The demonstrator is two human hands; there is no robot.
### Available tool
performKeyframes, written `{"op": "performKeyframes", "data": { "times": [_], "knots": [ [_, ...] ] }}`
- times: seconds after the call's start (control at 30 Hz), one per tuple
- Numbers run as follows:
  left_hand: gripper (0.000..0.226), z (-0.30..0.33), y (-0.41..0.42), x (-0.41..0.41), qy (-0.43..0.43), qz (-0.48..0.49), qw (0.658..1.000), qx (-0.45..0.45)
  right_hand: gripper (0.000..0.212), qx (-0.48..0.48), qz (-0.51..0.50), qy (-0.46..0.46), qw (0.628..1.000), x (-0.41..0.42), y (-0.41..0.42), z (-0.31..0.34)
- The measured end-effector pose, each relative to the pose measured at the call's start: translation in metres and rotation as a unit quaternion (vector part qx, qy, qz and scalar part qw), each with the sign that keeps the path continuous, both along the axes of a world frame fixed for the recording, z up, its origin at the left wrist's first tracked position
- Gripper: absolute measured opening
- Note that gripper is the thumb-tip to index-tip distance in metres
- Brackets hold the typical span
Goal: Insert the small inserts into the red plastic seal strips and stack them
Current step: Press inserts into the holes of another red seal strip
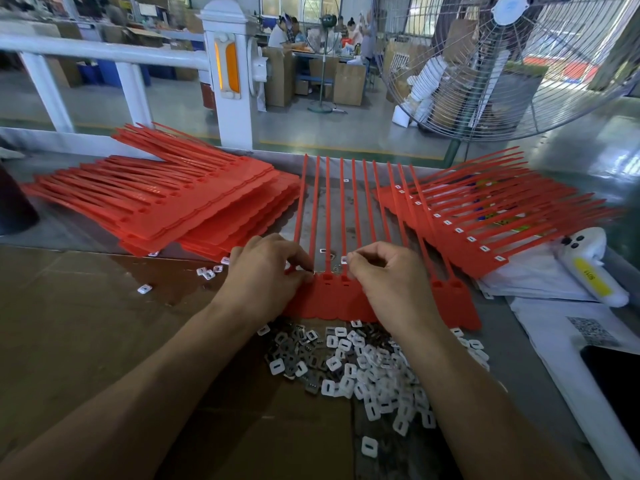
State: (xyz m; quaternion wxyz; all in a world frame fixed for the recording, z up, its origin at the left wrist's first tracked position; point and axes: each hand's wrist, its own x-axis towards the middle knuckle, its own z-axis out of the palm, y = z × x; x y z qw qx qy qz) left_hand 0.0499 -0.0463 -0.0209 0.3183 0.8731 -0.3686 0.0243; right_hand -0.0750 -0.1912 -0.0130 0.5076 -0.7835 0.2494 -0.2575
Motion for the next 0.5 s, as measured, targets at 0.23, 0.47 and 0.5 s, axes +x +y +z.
{"op": "performKeyframes", "data": {
  "times": [0.23,0.47,0.5],
  "knots": [
    [0.012,0.007,0.008,-0.001,0.031,-0.007,0.999,0.001,0.015,-0.025,0.012,0.014,1.0,0.001,0.001,0.002],
    [0.018,0.013,0.015,-0.005,0.01,-0.022,0.999,0.025,0.01,-0.046,0.003,0.044,0.998,0.006,0.001,-0.001],
    [0.018,0.014,0.015,-0.005,0.004,-0.026,0.999,0.033,0.01,-0.054,0.0,0.049,0.997,0.007,0.0,-0.001]
  ]
}}
